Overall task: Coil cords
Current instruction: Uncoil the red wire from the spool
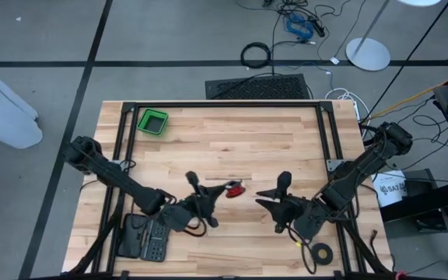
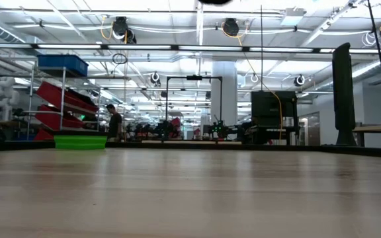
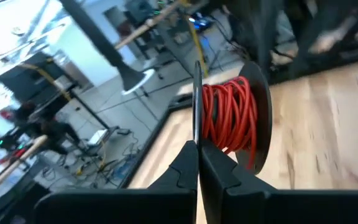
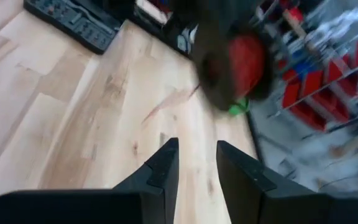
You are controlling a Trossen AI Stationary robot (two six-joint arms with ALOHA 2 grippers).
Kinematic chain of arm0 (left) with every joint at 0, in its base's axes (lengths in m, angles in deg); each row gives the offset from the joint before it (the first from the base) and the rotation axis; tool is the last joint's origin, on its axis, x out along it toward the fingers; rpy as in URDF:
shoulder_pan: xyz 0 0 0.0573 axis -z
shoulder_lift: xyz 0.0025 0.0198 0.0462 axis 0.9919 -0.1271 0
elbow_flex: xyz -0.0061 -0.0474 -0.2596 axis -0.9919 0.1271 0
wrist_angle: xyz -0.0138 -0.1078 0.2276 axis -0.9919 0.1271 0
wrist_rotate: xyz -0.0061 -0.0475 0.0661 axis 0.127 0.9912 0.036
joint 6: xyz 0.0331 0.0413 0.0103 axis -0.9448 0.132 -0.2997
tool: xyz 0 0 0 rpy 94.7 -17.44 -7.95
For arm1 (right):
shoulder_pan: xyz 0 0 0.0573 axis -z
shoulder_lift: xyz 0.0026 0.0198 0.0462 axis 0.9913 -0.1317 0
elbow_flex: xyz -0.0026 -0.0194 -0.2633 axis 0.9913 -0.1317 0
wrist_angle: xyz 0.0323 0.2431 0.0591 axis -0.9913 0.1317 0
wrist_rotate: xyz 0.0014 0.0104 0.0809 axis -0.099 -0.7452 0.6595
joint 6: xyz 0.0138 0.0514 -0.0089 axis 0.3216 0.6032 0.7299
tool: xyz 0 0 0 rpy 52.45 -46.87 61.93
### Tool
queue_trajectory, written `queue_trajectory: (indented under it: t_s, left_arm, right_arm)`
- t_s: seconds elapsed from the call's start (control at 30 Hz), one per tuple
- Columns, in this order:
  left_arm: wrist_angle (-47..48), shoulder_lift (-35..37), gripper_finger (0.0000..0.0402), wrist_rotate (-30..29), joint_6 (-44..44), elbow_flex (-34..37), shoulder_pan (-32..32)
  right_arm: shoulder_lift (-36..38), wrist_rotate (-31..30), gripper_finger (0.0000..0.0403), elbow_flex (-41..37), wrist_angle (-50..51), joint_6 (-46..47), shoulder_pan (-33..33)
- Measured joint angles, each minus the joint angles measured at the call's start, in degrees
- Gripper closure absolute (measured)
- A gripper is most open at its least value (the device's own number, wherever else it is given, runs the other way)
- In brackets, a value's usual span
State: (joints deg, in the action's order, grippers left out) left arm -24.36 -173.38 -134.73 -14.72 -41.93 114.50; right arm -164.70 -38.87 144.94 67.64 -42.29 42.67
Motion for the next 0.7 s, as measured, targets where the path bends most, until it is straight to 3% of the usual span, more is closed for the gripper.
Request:
queue_trajectory:
  t_s: [0.23, 0.47, 0.7]
  left_arm:
    - [0.05, 4.39, 0.0398, -1.67, 0.41, 0.00, 3.46]
    - [0.19, 6.50, 0.0398, -1.65, 0.00, 0.00, 5.91]
    - [-1.85, 7.32, 0.0398, -3.45, 0.46, 0.00, 6.20]
  right_arm:
    - [-0.33, 7.80, 0.0307, -2.43, -2.65, 4.40, 5.60]
    - [-0.35, 19.33, 0.0307, -8.84, -19.78, 1.85, 9.82]
    - [-0.42, 20.28, 0.0307, -13.08, -35.50, -1.43, 11.80]
